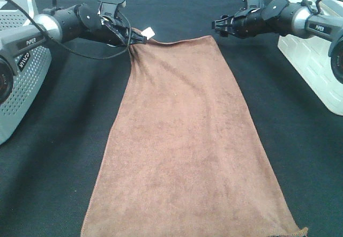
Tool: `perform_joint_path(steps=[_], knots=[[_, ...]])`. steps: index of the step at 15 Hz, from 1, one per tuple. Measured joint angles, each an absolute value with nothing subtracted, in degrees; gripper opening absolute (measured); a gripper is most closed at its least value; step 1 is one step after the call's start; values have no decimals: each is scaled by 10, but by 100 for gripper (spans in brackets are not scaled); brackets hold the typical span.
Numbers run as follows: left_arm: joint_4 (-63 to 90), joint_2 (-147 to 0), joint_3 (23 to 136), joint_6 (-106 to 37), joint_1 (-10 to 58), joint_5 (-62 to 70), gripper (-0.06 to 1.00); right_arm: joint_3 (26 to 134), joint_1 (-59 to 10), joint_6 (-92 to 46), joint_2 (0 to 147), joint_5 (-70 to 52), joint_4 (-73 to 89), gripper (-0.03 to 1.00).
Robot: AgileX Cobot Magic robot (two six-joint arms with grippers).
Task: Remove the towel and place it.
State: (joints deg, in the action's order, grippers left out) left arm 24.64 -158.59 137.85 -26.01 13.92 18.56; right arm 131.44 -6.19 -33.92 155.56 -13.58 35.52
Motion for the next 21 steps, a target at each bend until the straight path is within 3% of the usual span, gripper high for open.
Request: perform_joint_path(steps=[18, 20, 21], knots=[[244, -1586, 1379, -258, 139, 200, 1, 1321, -99, -341, 1602, -140, 385, 61], [237, -1586, 1379, -258, 139, 200, 1, 1321, -100, -344, 1605, -132, 380, 54], [234, -1586, 1379, -258, 139, 200, 1, 1321, -100, -344, 1605, -127, 367, 45]])
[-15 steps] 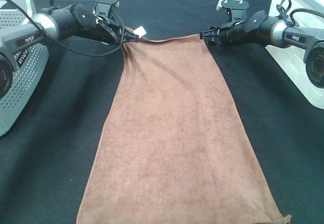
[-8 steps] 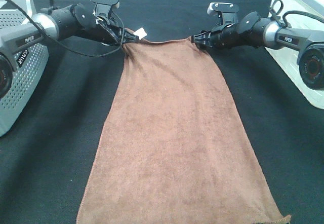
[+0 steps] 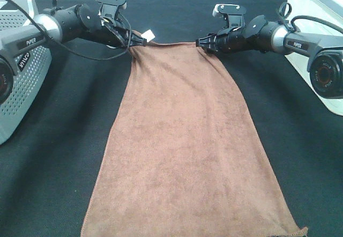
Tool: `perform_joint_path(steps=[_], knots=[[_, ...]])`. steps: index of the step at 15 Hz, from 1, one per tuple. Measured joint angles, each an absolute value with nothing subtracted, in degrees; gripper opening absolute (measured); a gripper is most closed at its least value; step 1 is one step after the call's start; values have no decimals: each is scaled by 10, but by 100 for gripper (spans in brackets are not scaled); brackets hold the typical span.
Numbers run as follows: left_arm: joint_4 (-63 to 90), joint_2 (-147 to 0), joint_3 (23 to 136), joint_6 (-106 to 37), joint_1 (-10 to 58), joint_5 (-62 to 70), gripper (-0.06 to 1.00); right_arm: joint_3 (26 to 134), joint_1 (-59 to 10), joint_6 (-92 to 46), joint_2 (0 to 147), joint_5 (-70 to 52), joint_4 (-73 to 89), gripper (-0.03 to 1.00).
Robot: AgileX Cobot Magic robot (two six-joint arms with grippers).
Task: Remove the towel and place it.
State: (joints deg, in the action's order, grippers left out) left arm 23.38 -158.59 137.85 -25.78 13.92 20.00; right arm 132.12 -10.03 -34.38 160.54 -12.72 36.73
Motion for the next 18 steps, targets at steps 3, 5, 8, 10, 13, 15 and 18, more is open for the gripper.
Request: perform_joint_path(steps=[3, 5, 8, 10, 13, 15, 18], knots=[[234, -1586, 1379, -258, 139, 201, 1, 1324, -101, -343, 1607, -136, 339, 9], [234, -1586, 1379, -258, 139, 201, 1, 1325, -101, -343, 1607, -139, 325, 0], [234, -1586, 1379, -258, 139, 201, 1, 1325, -86, -335, 1596, -158, 308, 0], [234, -1586, 1379, -258, 139, 201, 1, 1321, -56, -310, 1589, -169, 297, 0], [234, -1586, 1379, -258, 141, 202, 1, 1320, -44, -305, 1587, -171, 288, 0], [234, -1586, 1379, -258, 141, 197, 1, 1320, -44, -305, 1587, -170, 289, 0], [234, -1586, 1379, -257, 141, 170, 1, 1320, -44, -305, 1587, -164, 318, 0]])
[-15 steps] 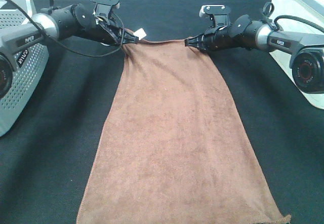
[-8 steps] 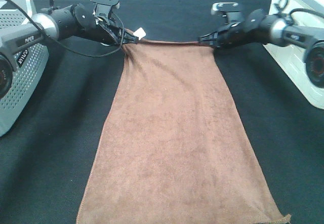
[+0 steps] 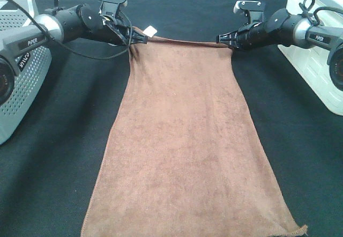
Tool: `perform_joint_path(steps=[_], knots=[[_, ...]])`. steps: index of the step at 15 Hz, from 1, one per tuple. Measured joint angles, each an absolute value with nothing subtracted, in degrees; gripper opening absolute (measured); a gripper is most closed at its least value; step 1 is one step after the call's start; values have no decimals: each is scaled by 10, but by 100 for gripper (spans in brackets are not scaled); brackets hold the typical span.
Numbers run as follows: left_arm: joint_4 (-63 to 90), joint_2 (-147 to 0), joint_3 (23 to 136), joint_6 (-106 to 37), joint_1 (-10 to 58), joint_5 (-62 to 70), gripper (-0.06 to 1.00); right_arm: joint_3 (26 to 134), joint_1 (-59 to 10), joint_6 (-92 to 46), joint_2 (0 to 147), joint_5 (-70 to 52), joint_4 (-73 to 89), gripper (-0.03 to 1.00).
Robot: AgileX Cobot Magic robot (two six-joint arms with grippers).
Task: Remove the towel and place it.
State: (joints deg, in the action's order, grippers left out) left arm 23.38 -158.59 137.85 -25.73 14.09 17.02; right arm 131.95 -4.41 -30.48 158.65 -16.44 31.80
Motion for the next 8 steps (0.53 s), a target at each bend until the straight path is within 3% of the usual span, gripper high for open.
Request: perform_joint_path(steps=[8], knots=[[234, -1586, 1379, -257, 141, 137, 3, 1368, -44, -305, 1585, -149, 327, 0]])
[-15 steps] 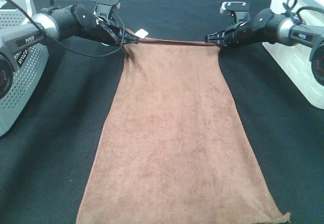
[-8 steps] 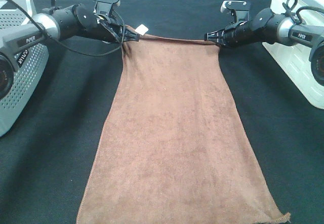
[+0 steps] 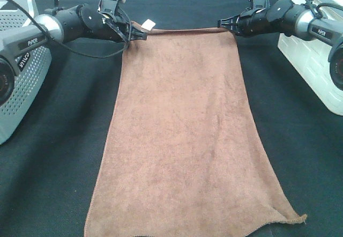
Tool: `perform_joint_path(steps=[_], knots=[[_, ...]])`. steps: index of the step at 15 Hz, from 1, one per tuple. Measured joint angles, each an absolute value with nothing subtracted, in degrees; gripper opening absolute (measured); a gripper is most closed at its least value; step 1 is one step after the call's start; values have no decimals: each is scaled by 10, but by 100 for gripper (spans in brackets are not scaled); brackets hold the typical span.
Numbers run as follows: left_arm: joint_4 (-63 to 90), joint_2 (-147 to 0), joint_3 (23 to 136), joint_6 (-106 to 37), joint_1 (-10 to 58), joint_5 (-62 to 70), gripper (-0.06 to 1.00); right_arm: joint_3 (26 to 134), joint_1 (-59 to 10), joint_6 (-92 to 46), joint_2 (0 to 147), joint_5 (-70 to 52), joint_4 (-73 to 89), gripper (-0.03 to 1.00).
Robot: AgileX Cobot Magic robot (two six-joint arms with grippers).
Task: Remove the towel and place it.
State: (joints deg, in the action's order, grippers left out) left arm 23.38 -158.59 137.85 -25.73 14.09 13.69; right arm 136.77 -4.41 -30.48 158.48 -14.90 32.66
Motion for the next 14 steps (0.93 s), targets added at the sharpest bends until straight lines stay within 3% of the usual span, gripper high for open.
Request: perform_joint_path(steps=[5, 7, 8, 10, 14], knots=[[234, -1586, 1379, -257, 142, 123, 20, 1368, -44, -305, 1585, -151, 298, 1], [234, -1586, 1379, -257, 142, 123, 37, 1368, -44, -305, 1585, -152, 297, 18], [234, -1586, 1379, -257, 142, 122, 52, 1368, -44, -305, 1585, -152, 297, 40], [234, -1586, 1379, -232, 142, 121, 70, 1368, -44, -305, 1585, -168, 295, 64], [234, -1586, 1379, -193, 141, 120, 76, 1372, -44, -305, 1583, -215, 282, 72]])
